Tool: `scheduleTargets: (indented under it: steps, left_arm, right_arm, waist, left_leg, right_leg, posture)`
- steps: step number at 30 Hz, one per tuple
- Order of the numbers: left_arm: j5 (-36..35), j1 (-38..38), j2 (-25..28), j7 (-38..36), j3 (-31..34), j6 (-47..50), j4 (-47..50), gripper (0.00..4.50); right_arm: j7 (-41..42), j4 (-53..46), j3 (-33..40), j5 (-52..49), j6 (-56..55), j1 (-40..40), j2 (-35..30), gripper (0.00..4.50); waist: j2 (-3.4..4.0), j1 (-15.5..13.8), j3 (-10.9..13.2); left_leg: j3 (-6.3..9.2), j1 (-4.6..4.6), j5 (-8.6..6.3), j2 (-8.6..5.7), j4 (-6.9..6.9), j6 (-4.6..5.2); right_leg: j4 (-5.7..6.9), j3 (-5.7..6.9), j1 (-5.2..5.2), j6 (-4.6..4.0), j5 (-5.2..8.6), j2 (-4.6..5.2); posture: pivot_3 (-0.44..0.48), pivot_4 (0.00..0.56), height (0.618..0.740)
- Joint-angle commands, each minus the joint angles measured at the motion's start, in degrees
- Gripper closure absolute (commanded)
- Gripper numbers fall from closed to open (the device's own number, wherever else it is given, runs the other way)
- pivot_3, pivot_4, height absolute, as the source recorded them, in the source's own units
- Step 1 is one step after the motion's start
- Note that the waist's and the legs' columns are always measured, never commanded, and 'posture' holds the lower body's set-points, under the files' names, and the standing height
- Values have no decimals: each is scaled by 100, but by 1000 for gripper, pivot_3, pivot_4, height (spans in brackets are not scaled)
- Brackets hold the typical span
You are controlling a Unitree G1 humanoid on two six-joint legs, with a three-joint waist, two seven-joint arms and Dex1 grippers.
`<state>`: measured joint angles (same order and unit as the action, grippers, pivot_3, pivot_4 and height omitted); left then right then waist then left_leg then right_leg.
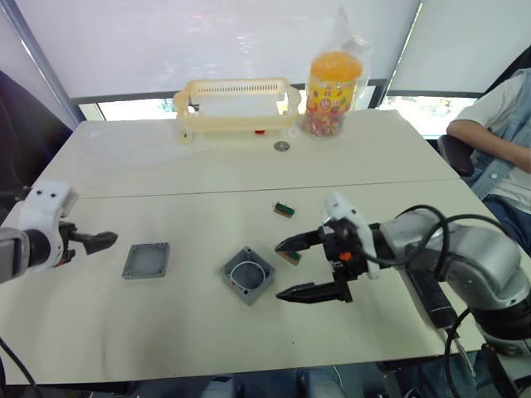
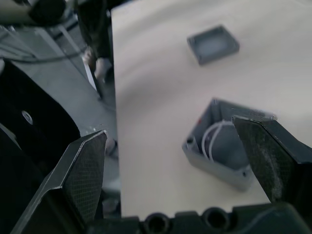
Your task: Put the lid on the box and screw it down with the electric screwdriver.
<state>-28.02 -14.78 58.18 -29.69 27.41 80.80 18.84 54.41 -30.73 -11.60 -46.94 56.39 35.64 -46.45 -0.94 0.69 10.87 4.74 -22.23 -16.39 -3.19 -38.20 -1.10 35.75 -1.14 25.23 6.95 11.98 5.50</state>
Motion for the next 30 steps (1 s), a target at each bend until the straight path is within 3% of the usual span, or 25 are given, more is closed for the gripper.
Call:
scheduleTargets:
  steps: [1, 4, 14, 30]
  left_arm:
    - [-134, -82, 135, -103, 164, 569, -150, 43]
    - [-226, -436, 68, -28, -8, 1129, -634, 43]
    - [-276, -1499, -336, 437, -804, 1170, -1839, 43]
    - [77, -1984, -497, 400, -1687, 779, -2692, 43]
  right_arm:
    - [-13, -202, 41, 111, -187, 24, 86, 0]
    - [-142, -284, 52, 96, -129, 6, 208, 0]
    - [-564, -461, 73, 112, 149, -62, 332, 0]
    - [-956, -462, 151, 350, -29, -521, 469, 0]
  waist:
    - [0, -12, 0]
    - [-5, -8, -3]
    - [-8, -2, -3]
    - [-8, -2, -3]
  left_leg:
    - [0, 0, 1, -1, 0, -2]
    - [5, 0, 1, -4, 0, -2]
    - [5, -1, 2, -5, 0, -5]
    - [2, -2, 4, -7, 0, -7]
  right_leg:
    - [0, 0, -1, 0, 0, 2]
    - [1, 4, -2, 0, 0, 2]
    - [9, 3, 5, 0, -1, 5]
    - [11, 0, 8, 0, -1, 6]
  posture:
    - [0, 150, 740]
    - [0, 150, 740]
    - [0, 150, 740]
    - [0, 150, 740]
